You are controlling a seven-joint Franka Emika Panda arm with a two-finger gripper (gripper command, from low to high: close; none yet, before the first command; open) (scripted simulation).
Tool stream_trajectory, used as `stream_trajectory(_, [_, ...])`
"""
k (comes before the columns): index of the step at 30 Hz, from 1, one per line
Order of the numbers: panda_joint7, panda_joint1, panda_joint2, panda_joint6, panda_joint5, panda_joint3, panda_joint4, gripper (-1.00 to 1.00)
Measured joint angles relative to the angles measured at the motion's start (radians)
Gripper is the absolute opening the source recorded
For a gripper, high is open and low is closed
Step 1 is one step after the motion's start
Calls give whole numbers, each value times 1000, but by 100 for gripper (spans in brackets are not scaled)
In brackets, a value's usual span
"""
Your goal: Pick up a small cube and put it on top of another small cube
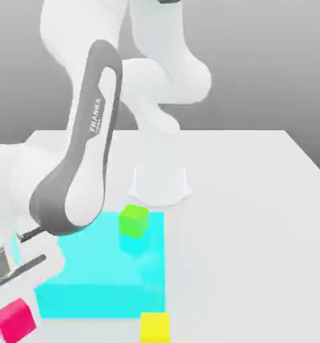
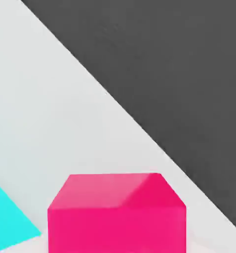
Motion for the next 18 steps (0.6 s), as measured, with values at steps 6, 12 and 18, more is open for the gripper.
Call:
stream_trajectory(6, [252,201,-128,5,-113,14,-102,-100])
stream_trajectory(12, [501,298,-236,13,-187,-5,-206,-100])
stream_trajectory(18, [462,260,-105,139,-93,44,-208,100])
